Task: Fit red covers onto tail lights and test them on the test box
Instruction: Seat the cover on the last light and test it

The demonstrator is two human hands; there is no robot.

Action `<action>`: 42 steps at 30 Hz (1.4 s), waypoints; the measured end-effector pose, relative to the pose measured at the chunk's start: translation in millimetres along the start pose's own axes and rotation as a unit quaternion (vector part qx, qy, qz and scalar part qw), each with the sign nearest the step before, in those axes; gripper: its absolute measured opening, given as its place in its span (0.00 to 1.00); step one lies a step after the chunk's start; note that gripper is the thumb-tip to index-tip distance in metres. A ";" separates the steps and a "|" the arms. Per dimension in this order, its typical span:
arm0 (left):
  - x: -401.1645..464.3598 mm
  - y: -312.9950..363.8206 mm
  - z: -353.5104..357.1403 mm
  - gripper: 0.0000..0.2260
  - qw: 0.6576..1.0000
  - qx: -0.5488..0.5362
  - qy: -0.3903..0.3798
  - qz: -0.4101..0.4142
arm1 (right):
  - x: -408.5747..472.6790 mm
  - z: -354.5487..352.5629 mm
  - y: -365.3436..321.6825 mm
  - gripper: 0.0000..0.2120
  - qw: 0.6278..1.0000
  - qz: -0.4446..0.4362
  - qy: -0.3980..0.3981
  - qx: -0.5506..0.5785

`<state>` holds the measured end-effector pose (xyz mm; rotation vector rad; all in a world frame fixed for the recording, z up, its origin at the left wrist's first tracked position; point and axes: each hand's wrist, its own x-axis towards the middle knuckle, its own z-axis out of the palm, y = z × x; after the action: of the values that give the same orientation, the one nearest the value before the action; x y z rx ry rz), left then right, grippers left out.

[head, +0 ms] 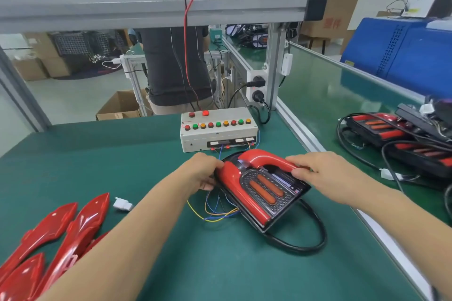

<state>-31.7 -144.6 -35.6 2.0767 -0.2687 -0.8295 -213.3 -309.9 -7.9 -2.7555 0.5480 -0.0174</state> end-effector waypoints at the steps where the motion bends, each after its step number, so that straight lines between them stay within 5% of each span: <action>1: 0.8 0.1 0.3 0.04 1.000 -0.005 0.004 0.002 | -1.2 -0.6 -1.2 0.10 1.000 -0.003 -0.013 0.004; 8: 7.1 -5.6 12.2 0.09 0.998 -0.014 0.056 0.031 | -10.0 -4.3 -5.8 0.10 0.998 -0.042 -0.033 0.035; 17: -2.4 1.8 34.5 0.09 0.949 -0.290 0.102 0.068 | -38.8 14.8 -7.0 0.14 0.992 -0.100 0.080 -0.008; 30: -13.6 3.0 29.9 0.16 0.967 -0.234 -0.027 0.099 | -52.8 23.9 -13.5 0.13 0.980 -0.118 0.057 0.147; 42: -19.0 6.6 25.1 0.10 0.962 -0.243 -0.023 0.121 | -60.4 43.7 -18.6 0.23 0.988 -0.037 0.151 0.010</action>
<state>-61.6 -155.9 -32.0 1.5329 -0.3016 -0.7101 -259.1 -257.2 -40.1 -2.7685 0.5160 -0.4626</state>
